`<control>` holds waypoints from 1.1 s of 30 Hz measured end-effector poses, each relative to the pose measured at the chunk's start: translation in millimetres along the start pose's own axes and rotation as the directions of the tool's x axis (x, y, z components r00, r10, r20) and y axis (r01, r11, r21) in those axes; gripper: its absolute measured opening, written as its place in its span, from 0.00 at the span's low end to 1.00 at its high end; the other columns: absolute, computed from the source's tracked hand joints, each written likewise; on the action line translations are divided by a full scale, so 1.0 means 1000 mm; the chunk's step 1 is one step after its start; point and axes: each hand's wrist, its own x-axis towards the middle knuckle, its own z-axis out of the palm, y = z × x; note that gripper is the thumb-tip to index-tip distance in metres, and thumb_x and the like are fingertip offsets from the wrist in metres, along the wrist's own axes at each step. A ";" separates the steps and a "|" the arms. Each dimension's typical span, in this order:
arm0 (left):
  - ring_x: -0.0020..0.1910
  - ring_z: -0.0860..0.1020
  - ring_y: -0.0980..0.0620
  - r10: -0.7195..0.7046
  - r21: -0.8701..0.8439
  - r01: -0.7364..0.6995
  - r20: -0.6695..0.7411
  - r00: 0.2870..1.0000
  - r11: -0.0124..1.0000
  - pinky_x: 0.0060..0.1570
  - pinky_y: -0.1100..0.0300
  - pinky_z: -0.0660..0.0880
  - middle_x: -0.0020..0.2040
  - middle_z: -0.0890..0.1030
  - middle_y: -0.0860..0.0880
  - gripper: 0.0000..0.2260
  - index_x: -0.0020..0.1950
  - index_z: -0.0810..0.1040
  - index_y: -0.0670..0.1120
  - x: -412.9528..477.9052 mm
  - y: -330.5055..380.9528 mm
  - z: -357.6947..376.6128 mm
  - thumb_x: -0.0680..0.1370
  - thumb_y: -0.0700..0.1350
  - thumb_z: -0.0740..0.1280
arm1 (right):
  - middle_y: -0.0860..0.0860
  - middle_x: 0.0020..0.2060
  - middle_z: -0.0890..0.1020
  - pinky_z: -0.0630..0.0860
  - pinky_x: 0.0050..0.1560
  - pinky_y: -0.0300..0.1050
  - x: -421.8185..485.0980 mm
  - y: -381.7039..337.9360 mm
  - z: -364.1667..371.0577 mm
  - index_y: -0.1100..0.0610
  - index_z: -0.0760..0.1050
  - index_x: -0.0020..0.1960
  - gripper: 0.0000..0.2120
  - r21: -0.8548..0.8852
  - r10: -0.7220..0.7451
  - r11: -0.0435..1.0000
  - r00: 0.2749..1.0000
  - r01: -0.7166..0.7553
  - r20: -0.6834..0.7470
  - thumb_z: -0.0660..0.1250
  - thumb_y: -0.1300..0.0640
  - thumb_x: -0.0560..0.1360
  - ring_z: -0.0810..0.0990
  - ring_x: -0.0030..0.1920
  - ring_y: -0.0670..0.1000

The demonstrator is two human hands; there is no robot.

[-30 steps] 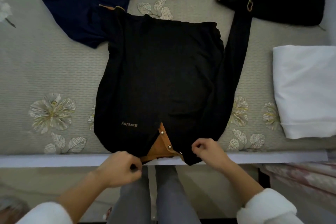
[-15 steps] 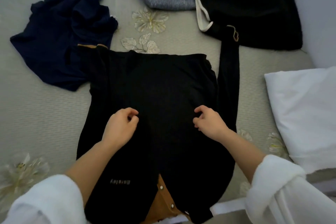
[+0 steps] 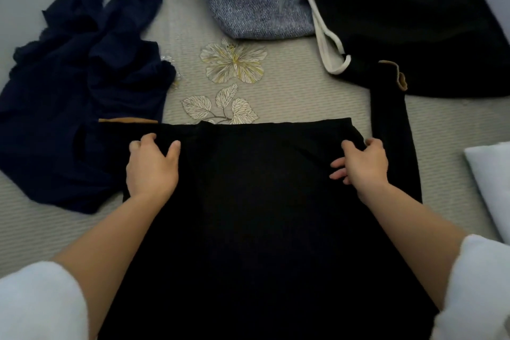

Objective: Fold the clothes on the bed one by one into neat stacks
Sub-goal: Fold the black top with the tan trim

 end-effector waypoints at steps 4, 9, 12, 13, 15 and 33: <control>0.52 0.80 0.40 -0.086 -0.066 0.086 0.011 0.996 0.994 0.55 0.49 0.74 0.48 0.83 0.41 0.14 0.58 0.77 0.44 0.021 0.003 0.008 0.76 0.51 0.67 | 0.56 0.32 0.82 0.68 0.19 0.37 0.018 -0.009 0.006 0.56 0.65 0.67 0.19 0.070 0.042 0.997 0.999 -0.042 0.003 0.61 0.61 0.77 0.81 0.24 0.51; 0.24 0.80 0.54 -0.143 -0.482 0.056 -0.147 0.979 0.874 0.26 0.58 0.80 0.43 0.78 0.48 0.04 0.53 0.70 0.50 0.040 0.014 -0.005 0.80 0.47 0.63 | 0.57 0.32 0.82 0.73 0.22 0.38 0.032 -0.035 -0.004 0.55 0.71 0.51 0.06 0.157 -0.040 0.986 0.996 0.052 -0.077 0.62 0.62 0.75 0.82 0.26 0.52; 0.24 0.79 0.57 -0.141 -0.522 0.037 -0.161 0.977 0.852 0.23 0.64 0.77 0.43 0.76 0.52 0.05 0.54 0.69 0.51 0.053 0.015 -0.010 0.80 0.46 0.64 | 0.57 0.35 0.83 0.75 0.24 0.38 0.051 -0.054 -0.005 0.54 0.72 0.46 0.05 0.180 -0.095 0.976 0.985 0.120 -0.143 0.61 0.63 0.74 0.83 0.29 0.52; 0.25 0.80 0.56 -0.149 -0.519 0.076 -0.099 0.984 0.851 0.24 0.64 0.78 0.45 0.77 0.50 0.06 0.55 0.70 0.50 0.056 0.015 -0.008 0.79 0.45 0.64 | 0.58 0.37 0.83 0.76 0.25 0.39 0.057 -0.058 -0.005 0.54 0.72 0.48 0.06 0.167 -0.076 0.981 0.991 0.094 -0.113 0.61 0.63 0.74 0.84 0.31 0.53; 0.31 0.81 0.51 -0.170 -0.472 0.161 0.024 0.985 0.867 0.26 0.63 0.78 0.49 0.78 0.45 0.11 0.61 0.72 0.47 0.058 0.016 -0.001 0.78 0.43 0.66 | 0.58 0.42 0.82 0.76 0.24 0.40 0.068 -0.061 -0.005 0.57 0.72 0.57 0.11 0.096 0.015 0.995 1.000 -0.016 0.007 0.63 0.63 0.75 0.83 0.34 0.53; 0.54 0.78 0.50 -0.165 -0.393 0.154 0.006 0.986 0.906 0.57 0.54 0.75 0.55 0.79 0.48 0.25 0.71 0.68 0.49 0.079 0.045 0.004 0.75 0.41 0.68 | 0.55 0.50 0.82 0.79 0.40 0.39 0.107 -0.069 -0.005 0.57 0.68 0.69 0.24 0.073 -0.078 0.995 0.985 0.068 0.152 0.67 0.66 0.74 0.83 0.45 0.49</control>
